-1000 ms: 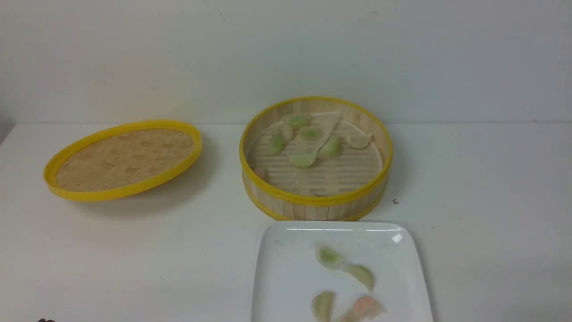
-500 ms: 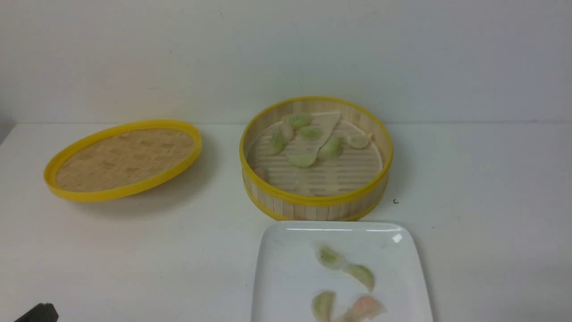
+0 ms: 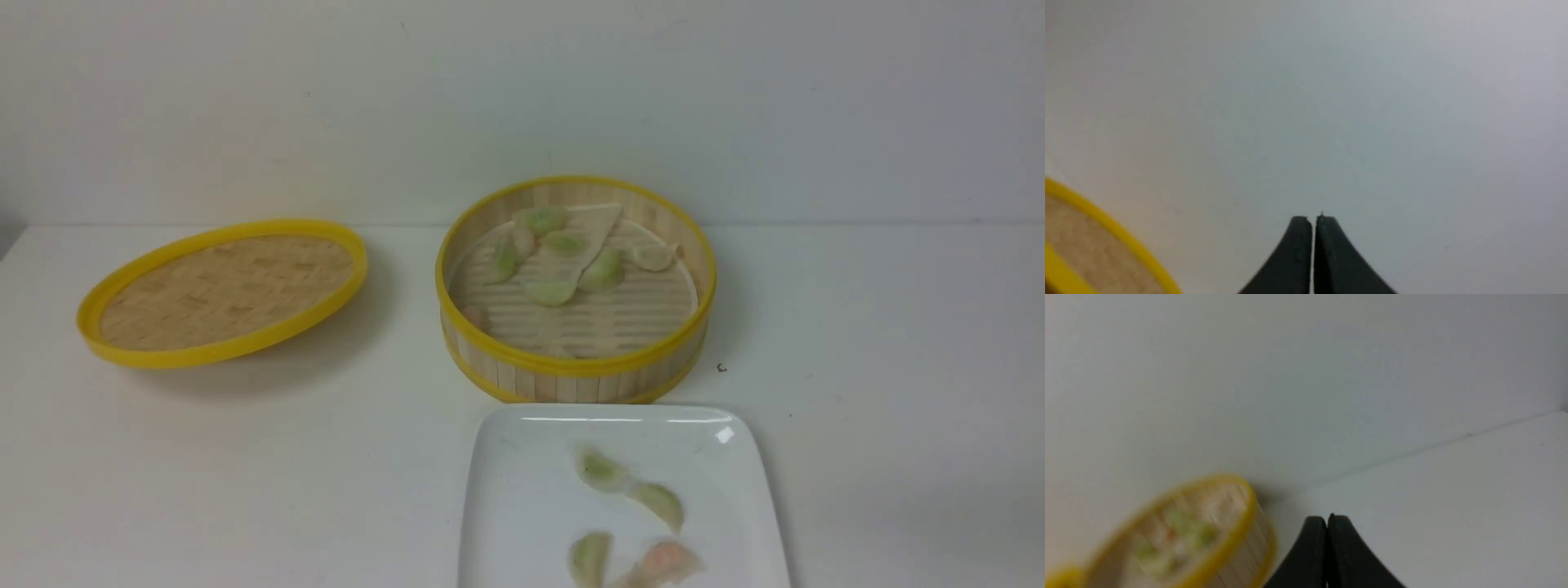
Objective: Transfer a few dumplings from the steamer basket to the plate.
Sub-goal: Use the left arm to grab a dumpling from the steamer
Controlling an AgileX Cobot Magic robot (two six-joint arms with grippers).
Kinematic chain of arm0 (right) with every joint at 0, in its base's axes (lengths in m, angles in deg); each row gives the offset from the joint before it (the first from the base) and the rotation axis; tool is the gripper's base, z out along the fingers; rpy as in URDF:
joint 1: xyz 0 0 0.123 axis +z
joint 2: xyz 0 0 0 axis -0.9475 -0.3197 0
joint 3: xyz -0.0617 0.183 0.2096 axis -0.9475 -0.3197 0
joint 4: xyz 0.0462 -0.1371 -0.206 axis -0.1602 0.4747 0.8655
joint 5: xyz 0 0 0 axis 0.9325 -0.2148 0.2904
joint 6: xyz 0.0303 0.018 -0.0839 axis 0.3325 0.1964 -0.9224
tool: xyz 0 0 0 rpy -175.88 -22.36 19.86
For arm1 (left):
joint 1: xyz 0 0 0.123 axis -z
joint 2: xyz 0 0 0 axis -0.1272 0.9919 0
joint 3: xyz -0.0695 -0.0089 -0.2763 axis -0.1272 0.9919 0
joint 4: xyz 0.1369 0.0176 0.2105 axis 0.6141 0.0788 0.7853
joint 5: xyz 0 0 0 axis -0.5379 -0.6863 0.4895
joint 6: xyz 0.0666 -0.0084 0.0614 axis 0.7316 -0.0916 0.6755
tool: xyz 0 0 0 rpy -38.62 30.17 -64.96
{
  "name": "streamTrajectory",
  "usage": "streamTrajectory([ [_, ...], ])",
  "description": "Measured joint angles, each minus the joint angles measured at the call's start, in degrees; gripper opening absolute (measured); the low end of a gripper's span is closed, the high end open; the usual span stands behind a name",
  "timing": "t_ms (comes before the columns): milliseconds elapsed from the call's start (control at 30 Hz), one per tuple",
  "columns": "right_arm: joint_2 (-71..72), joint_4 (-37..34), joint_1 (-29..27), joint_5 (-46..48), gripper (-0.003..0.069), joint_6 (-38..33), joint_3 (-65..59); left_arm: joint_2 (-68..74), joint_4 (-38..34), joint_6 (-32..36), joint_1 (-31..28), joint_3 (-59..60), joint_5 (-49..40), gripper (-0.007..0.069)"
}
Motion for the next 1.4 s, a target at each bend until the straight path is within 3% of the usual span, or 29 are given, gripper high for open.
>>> streamTrajectory([
  [33, 0.0, -6.11, 0.0, -3.46, -0.0013, 3.6, 0.0, 0.54, 4.37, 0.52, 0.0, -5.61, -3.71, -0.0006],
  [100, 0.0, -9.59, 0.0, -5.54, -0.0013, 5.12, 0.0, 1.8, 7.23, 1.09, 0.0, -9.26, -6.87, -0.0006],
  [167, 0.0, -14.72, 0.0, -8.14, -0.0013, 6.46, 0.0, 9.19, 13.92, 2.5, 0.0, -19.77, -19.3, -0.0006],
  [200, 0.0, -14.72, 0.0, -8.14, -0.0013, 6.57, 0.0, 9.89, 14.36, 2.5, 0.0, -20.62, -19.3, -0.0006],
  [233, 0.0, -17.5, 0.0, -9.15, -0.0013, 7.18, 0.0, 16.95, 17.8, 3.79, 0.0, -28.48, -30.94, -0.0006],
  [267, 0.0, -18.74, 0.0, -9.92, -0.0013, 7.43, 0.0, 22.27, 19.36, 4.78, 0.0, -33.62, -37.11, -0.0006],
  [300, 0.0, -18.99, 0.0, -10.09, -0.0013, 7.5, 0.0, 22.27, 19.55, 4.98, 0.0, -34.48, -38.34, -0.0006],
  [367, 0.0, -20.66, 0.07, -10.49, -0.0013, 7.8, 0.0, 31.5, 20.98, 7.8, 0.0, -42.16, -50.12, -0.0006],
  [433, -0.05, -20.5, 0.69, -2.67, -0.0013, 7.07, 3.0, 43.31, 21.41, 11.72, 0.0, -49.12, -60.65, -0.0006],
  [467, -0.05, -20.5, 0.69, -2.67, -0.0013, 7.07, 3.0, 43.31, 21.41, 12.05, 0.0, -49.57, -61.35, -0.0006],
  [500, -1.21, -18.94, 1.46, 4.5, -0.0013, 4.83, 7.47, 50.35, 21.35, 14.66, 0.0, -52.7, -65.79, -0.0006],
  [733, -16.6, -9.94, 2.32, 31.81, -0.0013, -4.6, 30.17, 73.75, 21.68, 21.42, 2.19, -62.09, -70.62, -0.0006],
  [800, -24.83, -7.01, 2.32, 40.91, -0.0013, -8.36, 37.71, 82.5, 23.55, 22.54, 6.4, -67.86, -70.62, -0.0006],
  [900, -31.67, -5.61, 2.32, 46.7, -0.0013, -11.42, 42.56, 89.42, 25.91, 22.53, 9.79, -74.71, -70.94, -0.0006],
  [1100, -37.65, -5.45, 2.32, 50.69, -0.0013, -13.77, 45.59, 104.41, 31.43, 22.53, 14.46, -91.86, -72.98, -0.0006],
  [1400, -37.7, -5.72, 2.32, 51.67, -0.0013, -13.27, 45.82, 122.9, 37.22, 24.13, 15.61, -110.0, -74.17, 0.0],
])
